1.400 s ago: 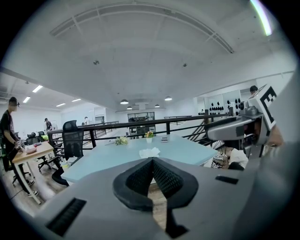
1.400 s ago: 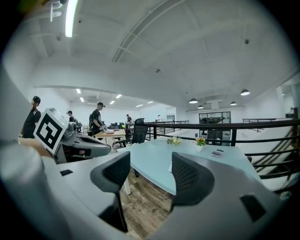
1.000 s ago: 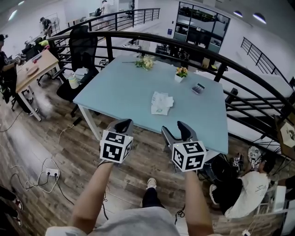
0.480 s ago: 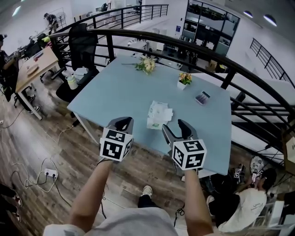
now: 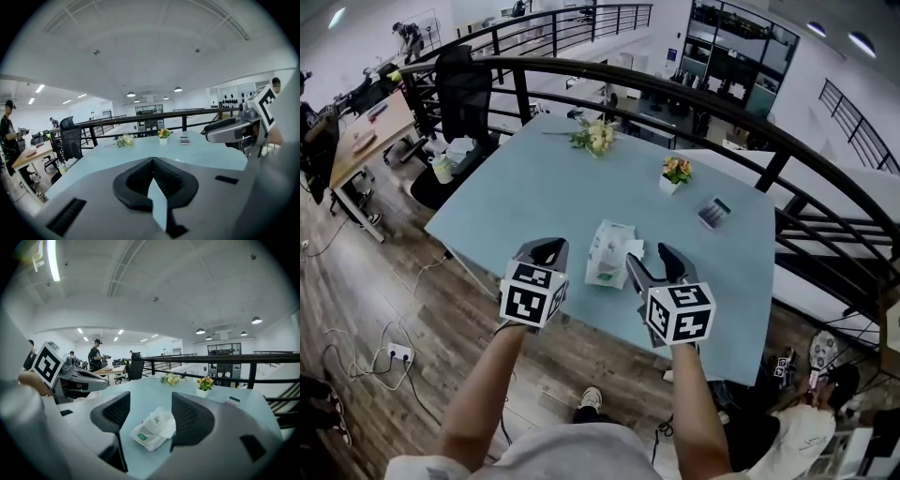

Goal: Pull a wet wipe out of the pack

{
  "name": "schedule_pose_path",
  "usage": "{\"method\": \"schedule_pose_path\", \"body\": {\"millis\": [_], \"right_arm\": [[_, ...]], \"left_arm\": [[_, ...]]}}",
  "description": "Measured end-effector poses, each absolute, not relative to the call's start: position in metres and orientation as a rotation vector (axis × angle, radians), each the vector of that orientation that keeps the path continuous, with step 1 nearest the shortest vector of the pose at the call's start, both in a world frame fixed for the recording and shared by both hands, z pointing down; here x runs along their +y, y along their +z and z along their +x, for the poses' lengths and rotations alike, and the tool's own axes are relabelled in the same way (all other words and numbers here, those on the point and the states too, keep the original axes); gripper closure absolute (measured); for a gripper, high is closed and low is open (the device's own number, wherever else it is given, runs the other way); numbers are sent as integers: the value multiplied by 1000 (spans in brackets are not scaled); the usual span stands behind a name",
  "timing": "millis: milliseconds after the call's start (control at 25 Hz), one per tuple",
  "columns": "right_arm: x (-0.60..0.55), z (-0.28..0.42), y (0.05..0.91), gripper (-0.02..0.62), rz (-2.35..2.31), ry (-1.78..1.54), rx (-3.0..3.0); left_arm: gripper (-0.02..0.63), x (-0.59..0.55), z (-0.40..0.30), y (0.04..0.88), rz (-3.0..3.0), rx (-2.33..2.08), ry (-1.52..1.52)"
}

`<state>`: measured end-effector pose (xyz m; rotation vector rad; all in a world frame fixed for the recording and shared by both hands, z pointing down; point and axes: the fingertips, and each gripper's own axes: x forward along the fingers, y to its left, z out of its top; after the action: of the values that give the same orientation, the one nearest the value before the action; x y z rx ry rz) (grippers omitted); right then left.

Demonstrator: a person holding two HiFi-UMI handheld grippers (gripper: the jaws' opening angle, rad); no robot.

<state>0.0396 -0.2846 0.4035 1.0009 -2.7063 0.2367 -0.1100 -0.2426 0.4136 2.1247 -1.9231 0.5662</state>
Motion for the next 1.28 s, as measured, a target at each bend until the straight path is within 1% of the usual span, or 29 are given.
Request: {"method": "schedule_pose_path", "body": {"millis": [640,1280], "right_arm": [[-355,46,416,336,1004,270,-2706],[-376,45,418,336,1051,279,-2692]], "left_arm": [[609,-314,-104,420,2127,-1923,580],[609,-342,-106,421,2163,-1897,574]]}}
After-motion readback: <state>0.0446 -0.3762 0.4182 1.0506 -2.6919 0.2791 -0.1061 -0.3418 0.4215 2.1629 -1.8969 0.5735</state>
